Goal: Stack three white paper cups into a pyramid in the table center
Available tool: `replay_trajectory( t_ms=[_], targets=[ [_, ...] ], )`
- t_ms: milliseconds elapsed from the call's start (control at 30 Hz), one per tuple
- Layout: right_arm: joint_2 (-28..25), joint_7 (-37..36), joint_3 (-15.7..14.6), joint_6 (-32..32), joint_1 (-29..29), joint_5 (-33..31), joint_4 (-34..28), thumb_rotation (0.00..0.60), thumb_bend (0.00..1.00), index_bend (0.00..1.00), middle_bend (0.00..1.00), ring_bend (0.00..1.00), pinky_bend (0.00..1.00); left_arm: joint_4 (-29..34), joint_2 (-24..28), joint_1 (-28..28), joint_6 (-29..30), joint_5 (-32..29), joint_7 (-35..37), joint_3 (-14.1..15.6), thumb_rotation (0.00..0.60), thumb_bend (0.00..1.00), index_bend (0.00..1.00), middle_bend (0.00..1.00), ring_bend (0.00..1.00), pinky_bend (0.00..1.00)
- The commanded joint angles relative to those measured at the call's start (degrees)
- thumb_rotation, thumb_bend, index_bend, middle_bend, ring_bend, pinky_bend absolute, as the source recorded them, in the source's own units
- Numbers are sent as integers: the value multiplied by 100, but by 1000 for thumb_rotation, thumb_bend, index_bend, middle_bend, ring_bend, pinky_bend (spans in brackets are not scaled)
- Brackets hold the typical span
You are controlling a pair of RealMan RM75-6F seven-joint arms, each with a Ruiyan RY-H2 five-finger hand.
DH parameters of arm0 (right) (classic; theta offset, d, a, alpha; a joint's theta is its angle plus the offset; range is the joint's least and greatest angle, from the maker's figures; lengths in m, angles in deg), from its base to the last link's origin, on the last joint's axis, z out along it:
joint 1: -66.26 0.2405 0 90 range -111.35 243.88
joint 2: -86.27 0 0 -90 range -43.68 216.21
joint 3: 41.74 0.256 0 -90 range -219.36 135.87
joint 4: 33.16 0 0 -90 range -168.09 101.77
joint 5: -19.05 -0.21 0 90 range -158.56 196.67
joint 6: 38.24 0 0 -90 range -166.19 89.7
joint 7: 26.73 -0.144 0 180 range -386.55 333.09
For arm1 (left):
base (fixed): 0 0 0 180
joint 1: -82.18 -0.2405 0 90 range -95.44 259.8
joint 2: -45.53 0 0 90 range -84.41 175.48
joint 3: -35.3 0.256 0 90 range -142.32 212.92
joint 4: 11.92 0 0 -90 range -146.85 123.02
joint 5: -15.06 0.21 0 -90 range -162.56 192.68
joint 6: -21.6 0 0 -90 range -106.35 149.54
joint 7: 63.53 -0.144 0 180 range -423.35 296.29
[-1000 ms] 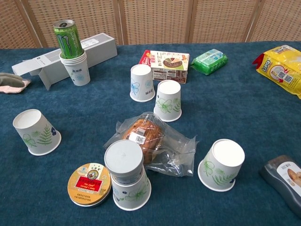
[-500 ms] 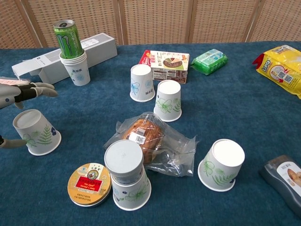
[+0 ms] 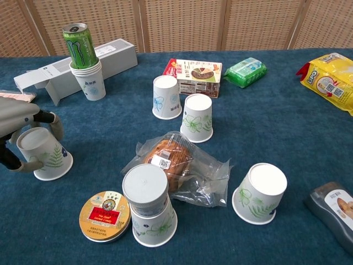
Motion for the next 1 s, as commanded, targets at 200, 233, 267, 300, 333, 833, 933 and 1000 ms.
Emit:
replay_trajectory(
  t_ms=[200, 233, 267, 300, 333, 833, 933, 1000],
  targets=[
    [1, -19, 19, -13, -7, -1, -6, 600, 31, 226, 155, 0, 0, 44, -54, 98, 109, -79, 67, -105, 600, 326, 387, 360, 437, 544],
    [1, -18, 18, -18, -7, 2, -9, 600, 29, 227, 155, 0, 0, 54, -64, 118, 108, -102, 93, -136, 600, 326, 388, 360, 437, 544],
    [1, -17, 17, -22, -8, 3, -10, 600, 30, 228, 155, 0, 0, 58, -79, 142, 108, -126, 120, -174, 600, 326, 388, 359, 437, 544],
    [2, -16, 18, -24, -9, 5, -13, 600, 30, 231, 156, 0, 0, 64, -105, 179, 107, -159, 152, -231, 600, 326, 388, 360, 437, 544],
    [1, -17, 18, -24, -10, 8, -16, 600, 30, 233, 156, 0, 0, 70, -126, 211, 104, -183, 172, -276, 600, 326, 387, 359, 437, 544],
    [3, -47, 44, -62, -12, -4, 0, 600, 31, 239, 157, 0, 0, -138, -925, 1095, 36, -794, -316, -947, 600, 325, 381, 357, 437, 543],
    [5, -54, 40, -80, -11, -5, 3, 600, 30, 240, 157, 0, 0, -239, -1120, 1292, 66, -947, -531, -1026, 600, 325, 380, 357, 437, 543],
    [11, -40, 39, -84, -9, -1, 10, 600, 30, 240, 157, 0, 0, -315, -1271, 1433, 101, -1057, -684, -1085, 600, 324, 380, 357, 436, 543]
  ],
)
